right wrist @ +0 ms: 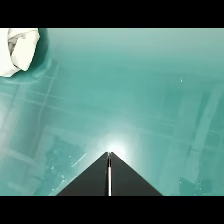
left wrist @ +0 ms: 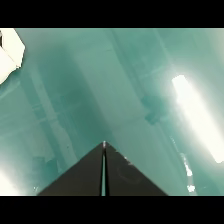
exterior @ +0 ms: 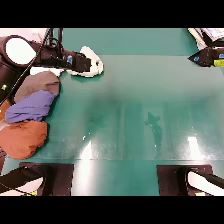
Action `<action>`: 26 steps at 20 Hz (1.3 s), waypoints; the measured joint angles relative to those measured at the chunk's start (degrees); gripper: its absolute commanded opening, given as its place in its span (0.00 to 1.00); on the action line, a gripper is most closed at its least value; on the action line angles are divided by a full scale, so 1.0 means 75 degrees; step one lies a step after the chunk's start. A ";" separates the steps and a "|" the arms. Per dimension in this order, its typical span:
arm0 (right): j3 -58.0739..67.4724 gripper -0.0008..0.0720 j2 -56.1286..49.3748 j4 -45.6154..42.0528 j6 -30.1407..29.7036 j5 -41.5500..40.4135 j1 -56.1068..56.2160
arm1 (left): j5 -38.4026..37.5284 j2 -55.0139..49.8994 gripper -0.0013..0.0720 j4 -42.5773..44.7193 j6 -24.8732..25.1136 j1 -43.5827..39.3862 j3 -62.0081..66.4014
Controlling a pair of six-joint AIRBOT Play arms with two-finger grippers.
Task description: Fold the shirts.
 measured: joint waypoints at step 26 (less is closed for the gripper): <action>0.0000 0.04 0.0000 0.0012 0.0000 0.0656 0.0012 | 0.3392 -0.4036 0.82 0.1160 -0.1093 0.2562 0.0294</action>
